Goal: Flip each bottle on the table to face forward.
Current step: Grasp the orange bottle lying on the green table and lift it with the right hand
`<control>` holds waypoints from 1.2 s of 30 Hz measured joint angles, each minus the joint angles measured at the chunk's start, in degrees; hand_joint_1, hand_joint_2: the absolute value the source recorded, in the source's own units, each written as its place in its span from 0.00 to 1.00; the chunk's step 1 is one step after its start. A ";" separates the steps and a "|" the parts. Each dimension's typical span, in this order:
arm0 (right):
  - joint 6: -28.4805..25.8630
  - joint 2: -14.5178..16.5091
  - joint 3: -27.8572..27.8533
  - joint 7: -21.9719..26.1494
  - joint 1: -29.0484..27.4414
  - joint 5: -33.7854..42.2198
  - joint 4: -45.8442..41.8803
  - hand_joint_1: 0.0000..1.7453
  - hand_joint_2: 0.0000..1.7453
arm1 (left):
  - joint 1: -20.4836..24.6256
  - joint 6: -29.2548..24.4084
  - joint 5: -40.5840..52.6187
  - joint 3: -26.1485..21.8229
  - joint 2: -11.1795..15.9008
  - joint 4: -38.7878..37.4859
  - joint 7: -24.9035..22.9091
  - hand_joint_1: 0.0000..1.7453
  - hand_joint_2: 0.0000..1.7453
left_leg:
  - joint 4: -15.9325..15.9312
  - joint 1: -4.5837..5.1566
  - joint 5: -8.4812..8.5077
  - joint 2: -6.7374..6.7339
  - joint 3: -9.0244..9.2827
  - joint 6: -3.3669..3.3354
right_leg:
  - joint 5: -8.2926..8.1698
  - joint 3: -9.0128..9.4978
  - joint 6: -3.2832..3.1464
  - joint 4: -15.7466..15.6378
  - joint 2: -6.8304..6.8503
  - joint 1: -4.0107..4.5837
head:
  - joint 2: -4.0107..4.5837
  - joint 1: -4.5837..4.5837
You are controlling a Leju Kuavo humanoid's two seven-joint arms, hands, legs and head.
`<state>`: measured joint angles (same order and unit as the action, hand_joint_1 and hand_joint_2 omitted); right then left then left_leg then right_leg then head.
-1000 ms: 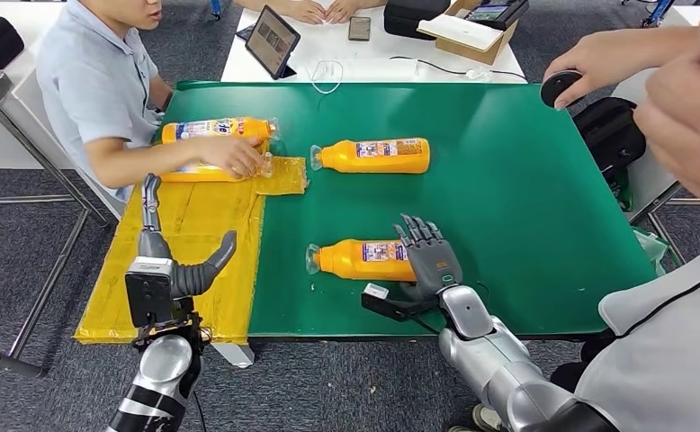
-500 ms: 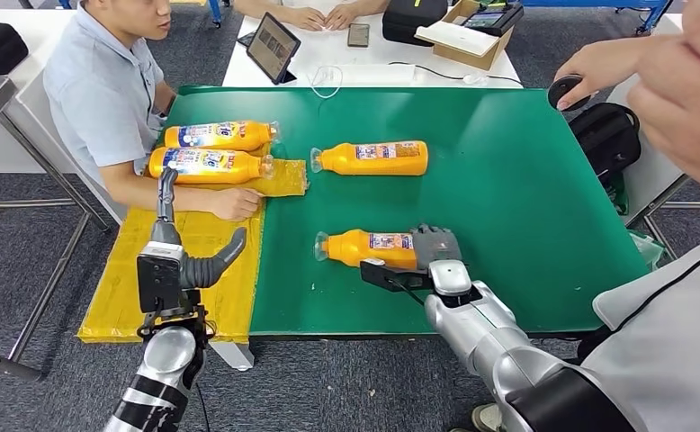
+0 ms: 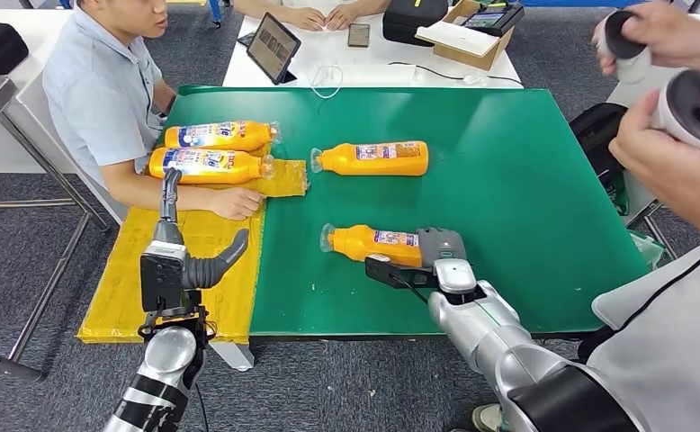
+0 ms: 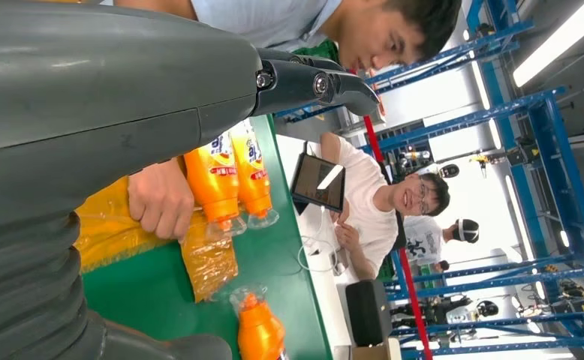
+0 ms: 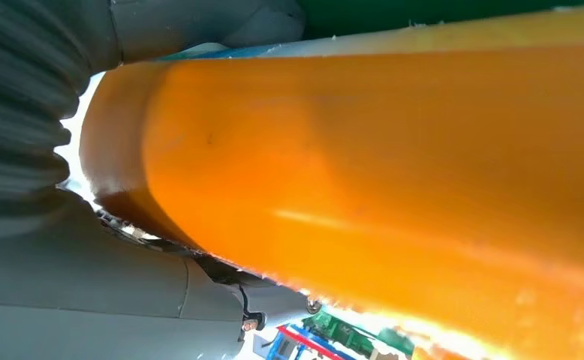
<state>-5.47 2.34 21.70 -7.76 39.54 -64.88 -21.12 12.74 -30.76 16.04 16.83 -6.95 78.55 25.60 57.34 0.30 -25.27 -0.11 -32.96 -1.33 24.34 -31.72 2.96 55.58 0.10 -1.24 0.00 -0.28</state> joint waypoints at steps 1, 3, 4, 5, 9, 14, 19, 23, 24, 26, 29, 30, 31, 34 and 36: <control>-1.57 -0.07 -0.57 2.88 -0.36 1.68 0.01 1.00 1.00 | -0.06 0.14 -0.01 -0.01 0.04 0.01 -0.06 0.00 1.00 | 0.00 0.00 0.00 -0.01 0.00 0.00 | -0.01 0.14 0.00 0.00 0.00 0.00 | 0.00 0.01; -4.56 -0.18 -2.26 10.01 -1.32 6.12 -0.06 1.00 1.00 | -0.34 0.80 -0.54 -0.02 0.15 0.12 -0.31 0.00 1.00 | 0.00 -0.01 -0.01 -0.04 0.03 0.00 | -0.03 0.36 0.00 0.00 -0.02 0.01 | 0.00 0.00; -5.50 -0.22 -2.97 12.75 -1.70 7.90 -0.11 1.00 1.00 | -0.49 1.15 -0.91 -0.03 0.19 0.21 -0.45 0.00 1.00 | 0.00 -0.01 -0.02 -0.05 0.05 -0.01 | -0.03 0.38 0.00 0.00 -0.02 0.02 | 0.00 0.00; -6.13 -0.25 -3.47 14.61 -1.99 9.15 -0.17 1.00 1.00 | -0.61 1.48 -1.27 -0.04 0.21 0.29 -0.58 0.00 1.00 | -0.01 -0.01 -0.02 -0.07 0.06 -0.01 | -0.03 0.41 0.00 0.00 -0.03 0.03 | 0.00 -0.01; -6.39 -0.24 -3.70 15.47 -2.08 9.73 -0.21 1.00 1.00 | -0.67 1.66 -1.48 -0.04 0.22 0.35 -0.66 0.00 1.00 | -0.01 -0.01 -0.03 -0.07 0.07 -0.01 | -0.03 0.42 0.00 -0.01 -0.03 0.03 | 0.00 -0.01; -8.31 0.20 -6.63 24.81 -3.96 16.28 -1.38 1.00 1.00 | -1.77 4.84 -6.03 -0.13 0.18 0.76 -2.10 0.00 1.00 | -0.01 -0.02 -0.08 -0.18 0.13 0.03 | -0.03 0.44 0.00 -0.01 -0.10 0.04 | 0.00 0.01; -15.44 5.16 -12.37 40.53 -22.71 45.26 -27.29 1.00 1.00 | -11.49 17.93 -27.30 1.61 -1.08 1.43 -5.66 0.00 1.00 | -0.01 -0.12 -0.05 -0.04 -0.71 0.13 | -0.01 -0.32 -0.01 0.06 -0.04 0.11 | 0.00 0.00; -18.20 5.57 -11.53 40.77 -28.55 49.29 -38.81 1.00 1.00 | -15.45 19.26 -26.34 4.47 -0.33 3.51 -5.61 0.00 1.00 | -0.01 -0.08 -0.11 -0.02 -0.93 0.13 | 0.03 -0.52 -0.01 0.04 -0.03 0.07 | 0.00 -0.01; -18.41 5.75 -11.20 40.77 -29.72 49.99 -41.01 1.00 1.00 | -16.32 19.26 -26.23 5.19 -0.15 4.15 -5.36 0.00 1.00 | -0.01 -0.07 -0.12 -0.02 -0.99 0.13 | 0.03 -0.59 -0.01 0.03 -0.03 0.07 | 0.00 -0.01; -18.62 6.17 -10.56 40.84 -31.53 50.98 -44.44 1.00 1.00 | -17.63 19.05 -26.17 6.47 0.15 5.30 -4.85 0.00 1.00 | -0.01 -0.07 -0.12 -0.01 -1.08 0.13 | 0.04 -0.69 -0.01 0.03 -0.02 0.07 | 0.00 0.00; -19.04 6.62 -9.78 41.33 -33.09 51.96 -47.68 1.00 1.00 | -18.61 18.87 -26.48 7.74 0.54 6.47 -4.61 0.00 1.00 | -0.01 -0.07 -0.12 -0.01 -1.11 0.13 | 0.04 -0.73 -0.01 0.02 -0.02 0.07 | 0.00 -0.01; -19.31 6.70 -9.59 41.61 -33.40 52.42 -48.36 1.00 1.00 | -18.71 18.91 -26.84 8.09 0.67 6.72 -4.55 0.00 1.00 | -0.01 -0.07 -0.12 -0.01 -1.10 0.13 | 0.04 -0.73 -0.01 0.02 -0.02 0.07 | 0.00 -0.01; -19.61 6.78 -9.46 41.91 -33.66 52.91 -48.90 1.00 1.00 | -18.74 19.04 -27.28 8.41 0.77 6.92 -4.45 0.00 1.00 | -0.01 -0.08 -0.11 0.00 -1.10 0.13 | 0.04 -0.73 -0.01 0.02 -0.02 0.07 | 0.00 -0.01; -20.55 6.97 -9.11 42.92 -34.34 53.75 -50.07 1.00 1.00 | -18.66 19.75 -28.43 9.29 0.93 7.43 -4.03 0.00 1.00 | -0.01 -0.08 -0.10 0.00 -1.09 0.13 | 0.03 -0.71 -0.01 0.03 -0.02 0.07 | 0.00 0.00; -20.98 7.13 -8.64 43.46 -34.81 53.73 -50.63 0.99 1.00 | -18.66 20.10 -28.79 9.91 1.02 7.75 -3.91 0.00 1.00 | -0.01 -0.08 -0.10 -0.01 -1.09 0.13 | 0.02 -0.70 -0.01 0.03 -0.02 0.07 | 0.00 0.01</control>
<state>-26.45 9.47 13.07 35.70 4.73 -11.15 -71.75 -5.93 -10.65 -12.75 26.74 -5.93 86.31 21.69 57.33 0.22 -25.37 -0.12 -34.05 -1.20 24.36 -32.42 2.95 55.61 0.07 -1.17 0.00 -0.27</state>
